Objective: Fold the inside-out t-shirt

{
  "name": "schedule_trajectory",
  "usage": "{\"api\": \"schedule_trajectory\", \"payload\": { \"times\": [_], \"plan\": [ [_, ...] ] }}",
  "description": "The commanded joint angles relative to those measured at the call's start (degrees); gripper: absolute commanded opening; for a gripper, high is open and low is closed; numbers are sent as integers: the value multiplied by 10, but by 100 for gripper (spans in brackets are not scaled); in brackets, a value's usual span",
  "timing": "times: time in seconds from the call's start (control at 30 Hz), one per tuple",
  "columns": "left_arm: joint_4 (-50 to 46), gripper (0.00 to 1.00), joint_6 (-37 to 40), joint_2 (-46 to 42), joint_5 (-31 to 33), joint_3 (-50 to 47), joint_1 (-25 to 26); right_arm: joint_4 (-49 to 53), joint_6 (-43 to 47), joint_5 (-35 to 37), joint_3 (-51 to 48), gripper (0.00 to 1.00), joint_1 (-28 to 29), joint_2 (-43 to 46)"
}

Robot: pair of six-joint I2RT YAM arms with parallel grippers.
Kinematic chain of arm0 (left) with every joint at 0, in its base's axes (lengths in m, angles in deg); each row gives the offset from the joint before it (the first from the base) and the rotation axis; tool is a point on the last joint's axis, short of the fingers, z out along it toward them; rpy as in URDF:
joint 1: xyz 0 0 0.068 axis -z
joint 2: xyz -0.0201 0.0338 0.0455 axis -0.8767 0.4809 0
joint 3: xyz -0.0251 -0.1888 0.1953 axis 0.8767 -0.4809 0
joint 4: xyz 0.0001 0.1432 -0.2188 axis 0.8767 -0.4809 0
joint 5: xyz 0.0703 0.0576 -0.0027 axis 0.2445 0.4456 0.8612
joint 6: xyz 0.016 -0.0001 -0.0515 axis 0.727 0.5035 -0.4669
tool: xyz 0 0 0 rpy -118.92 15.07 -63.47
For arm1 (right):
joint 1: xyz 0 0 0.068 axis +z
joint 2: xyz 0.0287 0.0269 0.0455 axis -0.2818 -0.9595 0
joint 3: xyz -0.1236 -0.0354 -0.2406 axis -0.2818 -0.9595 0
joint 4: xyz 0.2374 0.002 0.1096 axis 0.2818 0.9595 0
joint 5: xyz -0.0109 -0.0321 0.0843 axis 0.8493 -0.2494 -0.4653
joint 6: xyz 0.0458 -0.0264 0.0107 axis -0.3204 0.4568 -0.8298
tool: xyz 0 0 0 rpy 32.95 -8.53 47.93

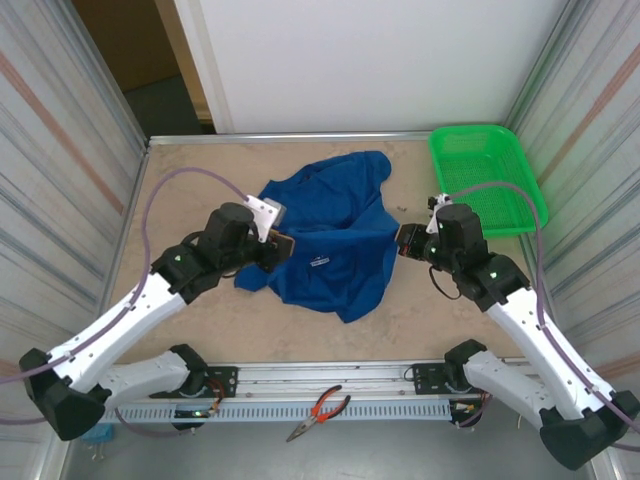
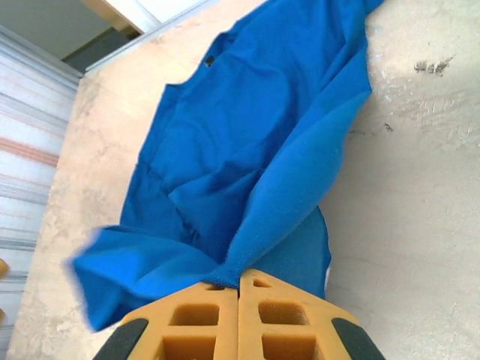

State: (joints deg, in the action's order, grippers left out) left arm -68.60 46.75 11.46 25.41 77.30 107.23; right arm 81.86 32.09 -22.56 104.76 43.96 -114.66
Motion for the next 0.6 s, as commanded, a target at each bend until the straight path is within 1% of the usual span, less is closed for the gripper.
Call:
{"api": "schedule_trajectory", "payload": {
  "times": [0.0,0.1,0.13,0.2,0.27,0.3,0.33,0.4,0.5,0.57],
  "plan": [
    [36,68,-72,-12,91,-77,60,22,7,13,-42,0,-7,21],
    [73,70,-143,-31,164,-153,112,36,-2,14,-81,0,-13,50],
    [75,72,-161,-31,187,-167,128,40,-5,13,-90,0,-16,58],
    [62,73,-191,-24,245,-184,164,51,-7,11,-104,0,-21,72],
    [52,75,-201,-8,280,-189,182,57,-8,12,-110,0,-24,79],
    [47,75,-204,2,292,-189,184,59,-7,11,-112,0,-25,81],
    [42,77,-208,12,307,-187,184,59,-7,11,-113,0,-26,81],
    [49,80,-195,35,325,-182,180,59,-7,8,-113,0,-26,79],
    [59,80,-190,66,326,-171,155,57,-7,5,-111,0,-26,73],
    [74,81,-183,86,310,-168,127,54,-8,5,-111,0,-26,73]
  ]
}}
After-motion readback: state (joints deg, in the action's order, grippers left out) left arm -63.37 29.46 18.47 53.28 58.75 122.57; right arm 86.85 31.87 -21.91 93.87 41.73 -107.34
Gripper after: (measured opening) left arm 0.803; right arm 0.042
